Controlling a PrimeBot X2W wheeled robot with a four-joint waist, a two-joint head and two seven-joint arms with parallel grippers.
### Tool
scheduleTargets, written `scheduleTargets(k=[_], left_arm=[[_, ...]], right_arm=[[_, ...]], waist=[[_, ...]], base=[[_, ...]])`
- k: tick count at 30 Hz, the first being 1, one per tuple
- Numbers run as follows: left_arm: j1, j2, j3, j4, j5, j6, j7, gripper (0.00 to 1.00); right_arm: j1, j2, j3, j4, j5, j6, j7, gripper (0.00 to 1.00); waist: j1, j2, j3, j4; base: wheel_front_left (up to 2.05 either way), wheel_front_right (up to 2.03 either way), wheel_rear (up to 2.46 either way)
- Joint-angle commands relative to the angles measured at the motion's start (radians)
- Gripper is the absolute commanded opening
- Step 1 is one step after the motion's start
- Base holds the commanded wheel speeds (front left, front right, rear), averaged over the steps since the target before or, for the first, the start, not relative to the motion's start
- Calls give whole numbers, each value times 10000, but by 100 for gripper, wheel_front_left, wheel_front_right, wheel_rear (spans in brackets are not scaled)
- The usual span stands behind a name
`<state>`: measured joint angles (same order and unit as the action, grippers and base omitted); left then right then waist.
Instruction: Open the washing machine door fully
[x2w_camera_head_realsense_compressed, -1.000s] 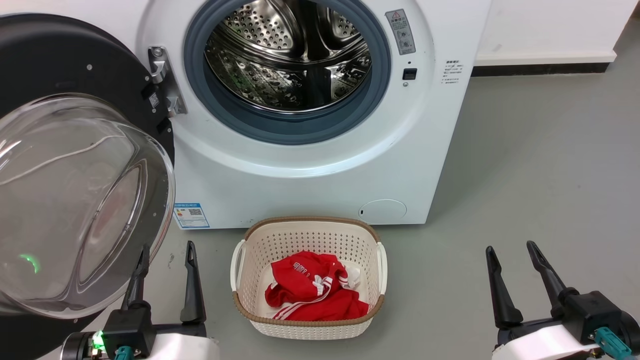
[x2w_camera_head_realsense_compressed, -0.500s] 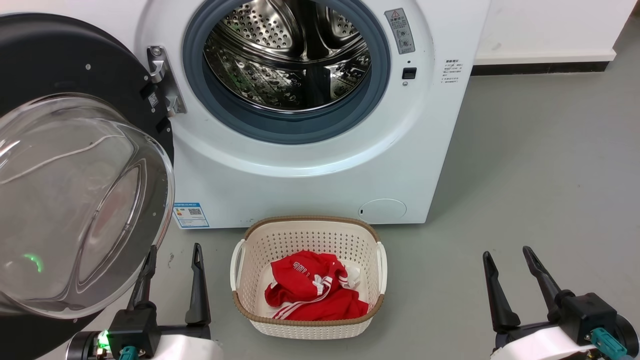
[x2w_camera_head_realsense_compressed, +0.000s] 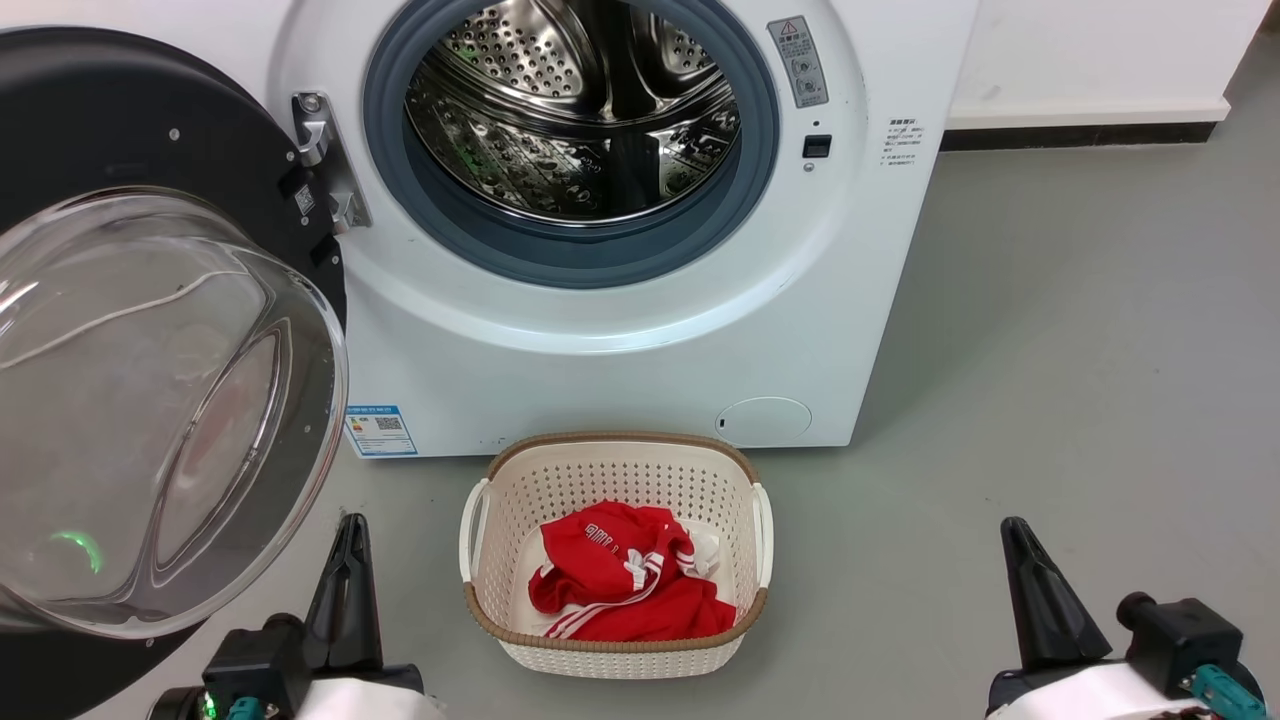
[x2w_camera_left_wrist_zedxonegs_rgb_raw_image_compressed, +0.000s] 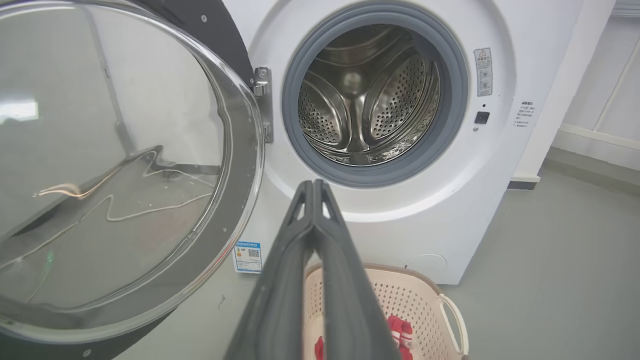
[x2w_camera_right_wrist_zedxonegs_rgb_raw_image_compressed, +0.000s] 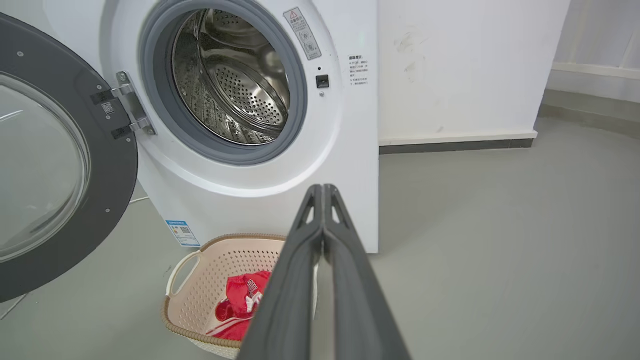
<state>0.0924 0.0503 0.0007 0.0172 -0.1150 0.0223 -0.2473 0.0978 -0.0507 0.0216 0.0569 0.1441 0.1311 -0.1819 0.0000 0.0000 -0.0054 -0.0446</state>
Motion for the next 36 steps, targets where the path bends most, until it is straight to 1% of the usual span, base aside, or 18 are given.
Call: scheduleTargets(k=[1, 17, 36], left_arm=[[-236, 9, 44, -81, -467, -65, 90, 0], [-647, 30, 270, 428, -3589, -382, 836, 0], [-1028, 38, 490, 909, -6602, -685, 1564, 0]], right_arm=[[-158, -40, -13, -128, 503, 0, 69, 0], [-650, -239, -75, 360, 3768, -1, 516, 0], [-1042, -336, -204, 741, 6828, -2, 992, 0]], waist=[[0, 0, 0, 8], [0, 0, 11, 65], [0, 0, 25, 135]], base=[[0, 0, 0], [0, 0, 0], [0, 0, 0]])
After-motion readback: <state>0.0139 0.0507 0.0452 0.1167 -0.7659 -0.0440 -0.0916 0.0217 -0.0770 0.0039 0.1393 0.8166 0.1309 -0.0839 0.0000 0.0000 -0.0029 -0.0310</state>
